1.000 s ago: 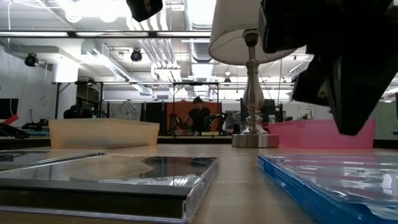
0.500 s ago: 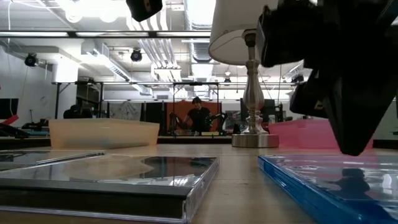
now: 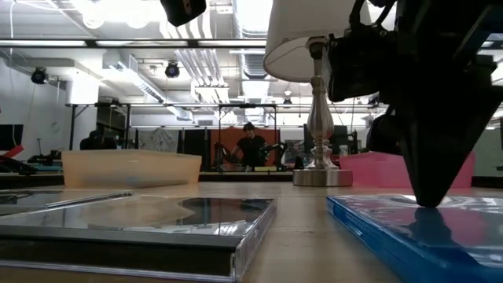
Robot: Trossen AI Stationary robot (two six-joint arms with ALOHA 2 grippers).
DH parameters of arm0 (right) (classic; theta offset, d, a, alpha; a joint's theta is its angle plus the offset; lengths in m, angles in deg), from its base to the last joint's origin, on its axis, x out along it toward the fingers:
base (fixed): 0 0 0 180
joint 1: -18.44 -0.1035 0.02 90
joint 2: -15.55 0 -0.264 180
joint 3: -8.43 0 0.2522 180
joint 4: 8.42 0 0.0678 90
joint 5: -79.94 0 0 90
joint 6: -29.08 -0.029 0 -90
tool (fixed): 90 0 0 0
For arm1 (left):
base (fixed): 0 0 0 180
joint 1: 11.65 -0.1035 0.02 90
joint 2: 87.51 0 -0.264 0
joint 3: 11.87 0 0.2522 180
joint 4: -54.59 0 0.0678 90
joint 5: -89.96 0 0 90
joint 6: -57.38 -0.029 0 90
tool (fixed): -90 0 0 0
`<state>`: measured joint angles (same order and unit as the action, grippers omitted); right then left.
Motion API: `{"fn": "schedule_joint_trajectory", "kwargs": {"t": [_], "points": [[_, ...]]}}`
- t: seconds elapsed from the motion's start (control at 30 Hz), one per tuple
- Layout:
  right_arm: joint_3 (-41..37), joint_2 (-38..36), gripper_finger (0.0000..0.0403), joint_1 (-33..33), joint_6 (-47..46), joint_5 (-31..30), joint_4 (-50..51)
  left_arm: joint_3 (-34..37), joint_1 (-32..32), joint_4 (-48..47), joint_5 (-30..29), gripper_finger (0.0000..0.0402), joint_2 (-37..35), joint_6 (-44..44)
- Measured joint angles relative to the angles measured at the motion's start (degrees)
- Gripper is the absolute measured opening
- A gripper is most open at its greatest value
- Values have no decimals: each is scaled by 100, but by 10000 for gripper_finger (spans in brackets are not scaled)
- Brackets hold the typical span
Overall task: Pick & place jewel cases by type
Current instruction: Put the blue cd case into the orange bin
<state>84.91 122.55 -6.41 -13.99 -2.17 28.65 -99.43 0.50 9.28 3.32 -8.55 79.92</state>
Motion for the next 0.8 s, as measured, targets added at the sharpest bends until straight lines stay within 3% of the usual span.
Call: {"fn": "schedule_joint_trajectory", "kwargs": {"t": [0.33, 0.8], "points": [[-4, -2, 8, 383, 384, -678, -39, 0, 0, 7, 0, 0, 0, -1], [288, -65, 8, 1045, 1052, -2352, -253, 0, 0, -48, -152, 0, 0, -7]]}}
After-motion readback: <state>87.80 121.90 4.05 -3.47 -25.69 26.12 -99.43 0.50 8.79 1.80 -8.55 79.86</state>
